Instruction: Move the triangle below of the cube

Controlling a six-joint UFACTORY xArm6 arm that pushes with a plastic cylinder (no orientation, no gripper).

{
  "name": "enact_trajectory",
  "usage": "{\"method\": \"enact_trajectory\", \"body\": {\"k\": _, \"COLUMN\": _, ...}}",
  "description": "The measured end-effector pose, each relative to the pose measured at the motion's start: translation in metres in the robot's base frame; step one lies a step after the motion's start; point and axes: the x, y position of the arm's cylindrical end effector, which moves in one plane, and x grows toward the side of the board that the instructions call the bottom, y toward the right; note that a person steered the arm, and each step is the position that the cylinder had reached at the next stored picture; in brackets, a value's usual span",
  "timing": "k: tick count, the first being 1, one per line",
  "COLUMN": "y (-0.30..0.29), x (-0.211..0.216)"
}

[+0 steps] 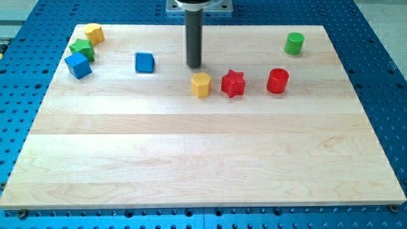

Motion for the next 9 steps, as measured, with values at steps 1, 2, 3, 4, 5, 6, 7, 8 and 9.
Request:
{"method": "enact_trajectory", "body": {"k": 1, "y": -0.051, "x": 0.006}}
{"method": "enact_trajectory", "body": {"k": 2, "y": -0.070, "x": 0.004}}
{"method": "enact_trajectory", "body": {"k": 3, "y": -0.068, "x": -0.007}}
{"method": "enact_trajectory", "body": {"k": 4, "y": -0.086, "x": -0.015}}
{"method": "enact_trajectory", "body": {"k": 5, "y": -0.128, "x": 0.014}}
{"method": "enact_trajectory", "body": {"k": 6, "y": -0.126, "x": 0.040}}
{"method": "enact_trajectory", "body": {"k": 7, "y": -0.107, "x": 0.016}}
{"method": "enact_trajectory", "body": {"k": 8, "y": -0.129, "x": -0.013}}
{"method": "enact_trajectory", "body": {"k": 9, "y": -0.149, "x": 0.049}}
